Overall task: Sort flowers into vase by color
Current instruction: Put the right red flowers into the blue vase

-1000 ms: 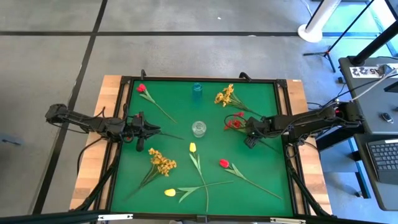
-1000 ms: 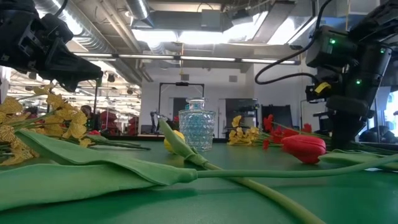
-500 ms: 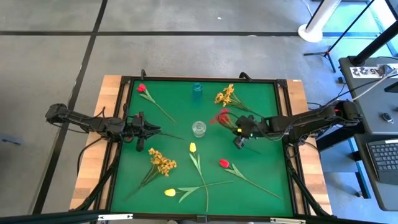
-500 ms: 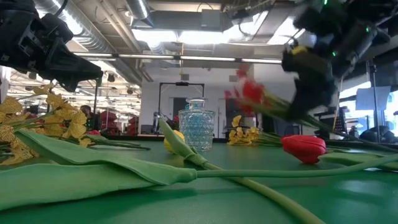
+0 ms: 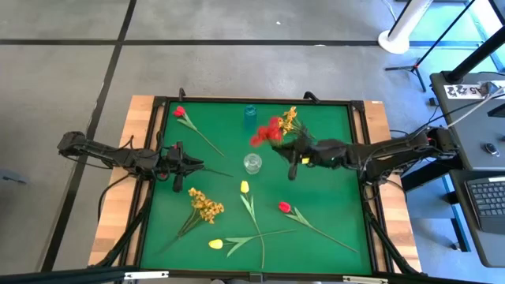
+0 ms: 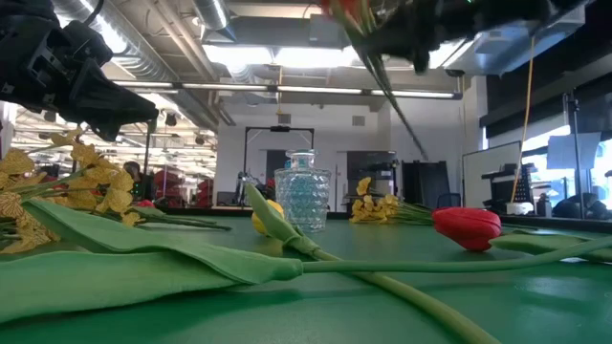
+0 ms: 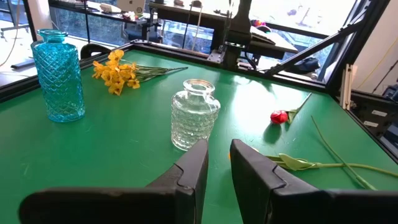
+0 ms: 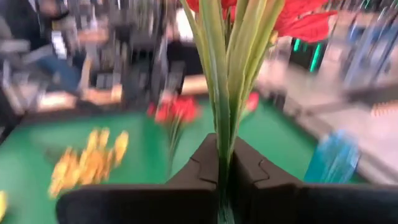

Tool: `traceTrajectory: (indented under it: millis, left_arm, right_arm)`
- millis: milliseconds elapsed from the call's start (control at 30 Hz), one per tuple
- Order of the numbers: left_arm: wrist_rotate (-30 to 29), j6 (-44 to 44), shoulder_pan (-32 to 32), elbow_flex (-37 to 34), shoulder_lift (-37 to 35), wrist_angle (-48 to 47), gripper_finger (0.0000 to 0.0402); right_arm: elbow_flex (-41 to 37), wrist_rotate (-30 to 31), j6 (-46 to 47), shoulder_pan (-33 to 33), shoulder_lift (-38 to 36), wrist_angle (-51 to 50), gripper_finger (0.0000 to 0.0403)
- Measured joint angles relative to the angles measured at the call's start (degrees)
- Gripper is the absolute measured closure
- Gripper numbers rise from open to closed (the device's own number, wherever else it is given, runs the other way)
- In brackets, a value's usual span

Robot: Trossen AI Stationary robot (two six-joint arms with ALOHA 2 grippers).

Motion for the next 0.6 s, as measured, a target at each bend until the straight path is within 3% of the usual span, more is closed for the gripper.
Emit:
traceTrajectory:
  millis: [100, 333, 600]
  left_arm:
    - [0.00, 0.00, 0.00, 0.01, 0.00, 0.00, 0.0335]
    - [0.00, 0.00, 0.01, 0.00, 0.00, -0.01, 0.0335]
    - [0.00, 0.00, 0.00, 0.02, 0.01, 0.01, 0.0335]
  right_arm:
    - [0.36, -4.52, -1.80, -3.76, -0.02, 7.18, 0.0397]
    - [0.36, -22.67, 2.16, -13.43, 1.66, 24.71, 0.0389]
    - [0.37, -25.97, 6.18, -23.74, 11.08, 34.87, 0.0394]
